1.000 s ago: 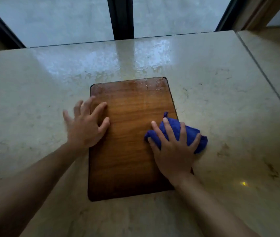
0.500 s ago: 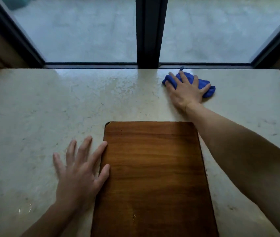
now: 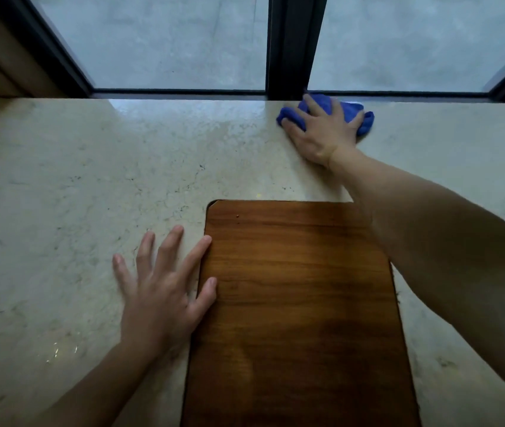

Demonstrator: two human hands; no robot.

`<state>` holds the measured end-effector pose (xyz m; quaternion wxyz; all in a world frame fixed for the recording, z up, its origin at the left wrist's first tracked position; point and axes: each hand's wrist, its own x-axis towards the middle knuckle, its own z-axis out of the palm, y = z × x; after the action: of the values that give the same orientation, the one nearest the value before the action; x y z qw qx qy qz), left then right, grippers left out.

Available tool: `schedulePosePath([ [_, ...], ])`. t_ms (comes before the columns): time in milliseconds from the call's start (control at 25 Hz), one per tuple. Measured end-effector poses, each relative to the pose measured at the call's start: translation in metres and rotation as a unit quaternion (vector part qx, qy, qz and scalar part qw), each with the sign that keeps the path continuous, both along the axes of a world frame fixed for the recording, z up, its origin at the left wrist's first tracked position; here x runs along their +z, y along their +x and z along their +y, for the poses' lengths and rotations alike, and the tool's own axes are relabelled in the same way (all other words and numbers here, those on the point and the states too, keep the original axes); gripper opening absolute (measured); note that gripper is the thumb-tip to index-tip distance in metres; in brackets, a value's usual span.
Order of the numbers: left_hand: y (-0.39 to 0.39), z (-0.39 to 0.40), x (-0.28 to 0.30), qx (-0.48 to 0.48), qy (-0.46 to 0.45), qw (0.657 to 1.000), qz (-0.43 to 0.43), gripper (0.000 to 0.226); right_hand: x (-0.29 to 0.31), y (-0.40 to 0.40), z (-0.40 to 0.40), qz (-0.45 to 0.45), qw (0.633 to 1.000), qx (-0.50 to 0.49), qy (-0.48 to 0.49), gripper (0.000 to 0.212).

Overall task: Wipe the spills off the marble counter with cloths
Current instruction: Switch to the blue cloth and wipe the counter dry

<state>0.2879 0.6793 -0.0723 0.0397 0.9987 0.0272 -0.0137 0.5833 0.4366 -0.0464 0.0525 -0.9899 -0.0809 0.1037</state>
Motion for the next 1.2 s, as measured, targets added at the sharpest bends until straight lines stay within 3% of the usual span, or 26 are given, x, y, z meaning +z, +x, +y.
schedulePosePath([
  [200,0.003,0.000,0.001,0.016,-0.020,1.000,0.016,0.069,-0.004,-0.106,-0.005,-0.017,0.999,0.047,0.007,0.058],
  [400,0.007,-0.003,0.003,0.020,-0.035,0.999,0.008,0.070,-0.006,-0.222,-0.018,-0.010,1.000,0.023,-0.010,0.056],
  [560,-0.007,0.003,0.006,-0.017,-0.051,0.999,0.004,0.062,-0.011,-0.353,-0.018,-0.061,0.998,0.004,-0.029,0.053],
  [760,-0.064,0.038,0.013,-0.033,-0.010,0.999,-0.037,0.062,-0.010,-0.487,-0.021,-0.002,0.997,-0.070,-0.012,0.055],
  [1000,-0.096,0.092,0.029,0.018,-0.064,0.997,0.039,0.072,-0.007,-0.634,-0.004,-0.028,0.990,-0.134,-0.021,0.055],
  [1200,-0.090,0.109,0.020,0.006,-0.050,0.999,0.022,0.059,-0.013,-0.661,0.061,-0.036,0.959,-0.281,-0.015,0.058],
])
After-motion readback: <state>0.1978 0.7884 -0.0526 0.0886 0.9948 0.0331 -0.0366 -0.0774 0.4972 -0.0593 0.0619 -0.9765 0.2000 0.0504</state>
